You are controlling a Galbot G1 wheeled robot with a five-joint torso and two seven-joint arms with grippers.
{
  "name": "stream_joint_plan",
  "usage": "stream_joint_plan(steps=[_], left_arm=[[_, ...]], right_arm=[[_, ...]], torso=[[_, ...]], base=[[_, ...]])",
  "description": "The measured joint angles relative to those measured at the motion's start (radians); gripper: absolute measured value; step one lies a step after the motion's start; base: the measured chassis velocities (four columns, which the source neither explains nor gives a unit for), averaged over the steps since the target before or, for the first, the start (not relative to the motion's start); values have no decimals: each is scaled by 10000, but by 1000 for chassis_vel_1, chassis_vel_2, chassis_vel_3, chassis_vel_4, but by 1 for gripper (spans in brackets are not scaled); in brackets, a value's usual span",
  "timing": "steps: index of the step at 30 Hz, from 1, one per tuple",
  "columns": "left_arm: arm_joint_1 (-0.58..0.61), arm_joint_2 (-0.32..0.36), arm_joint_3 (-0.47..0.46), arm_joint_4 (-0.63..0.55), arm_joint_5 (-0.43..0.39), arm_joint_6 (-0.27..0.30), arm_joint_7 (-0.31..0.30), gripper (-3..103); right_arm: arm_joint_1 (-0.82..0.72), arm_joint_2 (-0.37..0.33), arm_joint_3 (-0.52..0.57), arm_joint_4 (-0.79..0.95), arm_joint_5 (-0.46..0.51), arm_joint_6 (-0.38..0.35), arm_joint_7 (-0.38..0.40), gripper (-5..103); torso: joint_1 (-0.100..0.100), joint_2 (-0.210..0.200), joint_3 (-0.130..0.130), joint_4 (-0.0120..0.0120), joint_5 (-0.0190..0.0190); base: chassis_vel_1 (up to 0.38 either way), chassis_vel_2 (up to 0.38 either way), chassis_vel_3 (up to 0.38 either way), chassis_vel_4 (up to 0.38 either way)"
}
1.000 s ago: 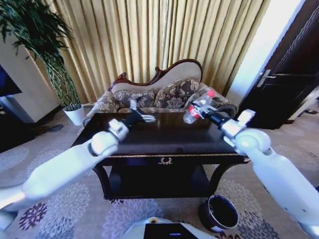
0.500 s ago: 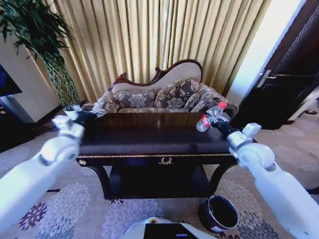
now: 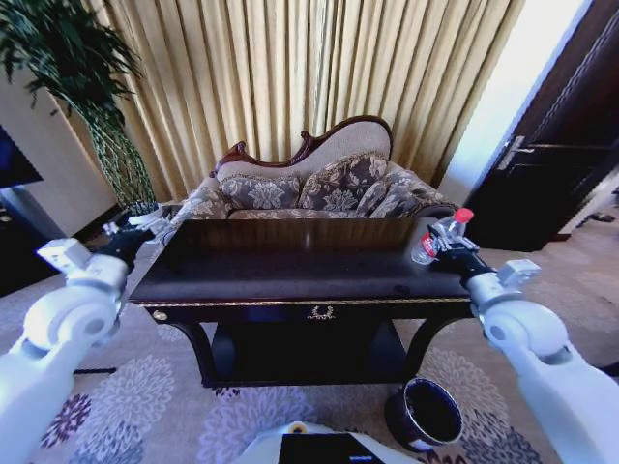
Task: Move to the front of the table and place the trash on the table into the trash bin.
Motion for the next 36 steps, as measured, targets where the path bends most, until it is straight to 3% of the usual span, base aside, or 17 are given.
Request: stream_joint_plan(steps=[5, 12, 36], left_arm=[[969, -927, -763, -502, 619, 26, 323, 100], [1819, -1149, -1639, -1015, 750, 4, 743, 100], [2206, -1339, -1404, -1337, 1121, -50, 870, 100]], right_arm=[[-801, 223, 156, 726, 69, 0, -28, 21], [-924, 457, -160, 1315, 34, -156, -30, 21], [-1427, 850, 10, 1626, -172, -21, -31, 21]], torso=[[-1, 0, -1, -3, 1], [1, -1, 1, -2, 1], [2, -2, 1, -3, 1]], base=[[0, 0, 0, 0], [0, 0, 0, 0], [44, -47, -42, 46]])
